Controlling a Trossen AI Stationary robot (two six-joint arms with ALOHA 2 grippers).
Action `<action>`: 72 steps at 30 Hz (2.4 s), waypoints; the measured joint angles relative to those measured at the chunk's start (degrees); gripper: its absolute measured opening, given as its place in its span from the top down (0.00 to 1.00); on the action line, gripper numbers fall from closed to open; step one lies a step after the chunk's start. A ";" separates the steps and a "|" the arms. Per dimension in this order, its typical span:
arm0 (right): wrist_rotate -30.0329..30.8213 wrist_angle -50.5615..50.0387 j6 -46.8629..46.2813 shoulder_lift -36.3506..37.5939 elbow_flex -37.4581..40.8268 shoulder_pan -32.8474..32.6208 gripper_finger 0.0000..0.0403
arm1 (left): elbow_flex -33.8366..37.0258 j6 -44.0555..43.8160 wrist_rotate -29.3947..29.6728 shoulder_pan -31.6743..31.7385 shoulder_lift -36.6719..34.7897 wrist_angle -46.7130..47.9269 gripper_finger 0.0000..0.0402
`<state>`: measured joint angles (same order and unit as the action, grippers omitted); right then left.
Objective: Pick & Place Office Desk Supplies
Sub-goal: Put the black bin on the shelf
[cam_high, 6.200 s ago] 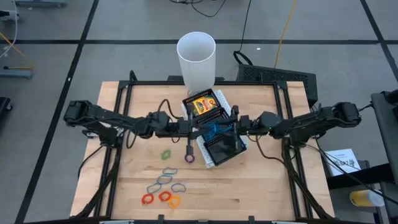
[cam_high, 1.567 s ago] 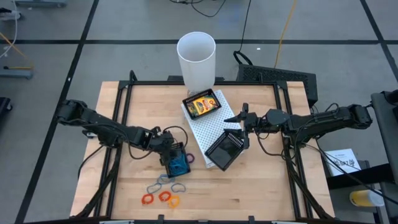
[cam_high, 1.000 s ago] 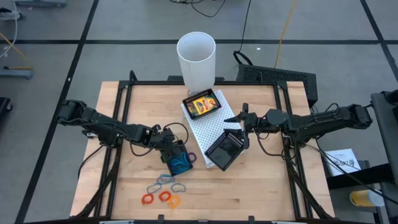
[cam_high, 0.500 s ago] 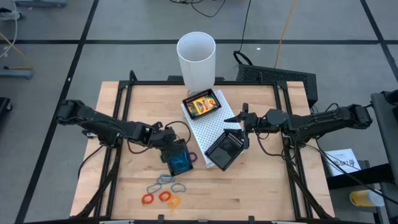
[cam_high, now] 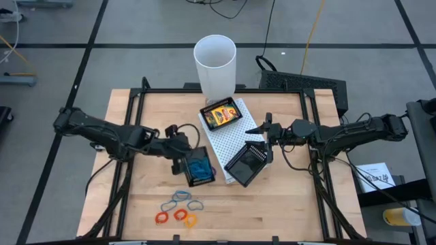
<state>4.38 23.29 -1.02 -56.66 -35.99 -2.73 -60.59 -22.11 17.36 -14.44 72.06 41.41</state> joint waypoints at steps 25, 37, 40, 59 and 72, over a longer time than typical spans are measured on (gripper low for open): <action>0.04 0.11 0.17 -0.02 0.00 0.01 0.59 | -14.88 27.08 3.36 10.66 -0.77 -2.74 0.98; 0.04 0.80 0.67 -0.02 0.00 0.01 0.59 | -14.85 28.37 2.08 12.17 7.64 -7.85 0.97; 0.04 0.84 0.69 -0.02 0.00 0.01 0.59 | -14.85 29.64 1.98 12.17 8.62 -8.33 0.95; 0.01 -3.25 -4.38 -0.77 -2.58 3.44 0.55 | -14.85 29.91 1.97 15.28 8.69 -11.29 0.98; -0.01 -14.81 -7.84 -12.17 -16.35 3.97 0.42 | -14.83 31.44 0.66 15.50 8.69 -11.71 0.97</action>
<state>4.37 8.48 -8.85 -68.84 -52.34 1.23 -75.42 9.32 18.02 1.06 80.75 29.70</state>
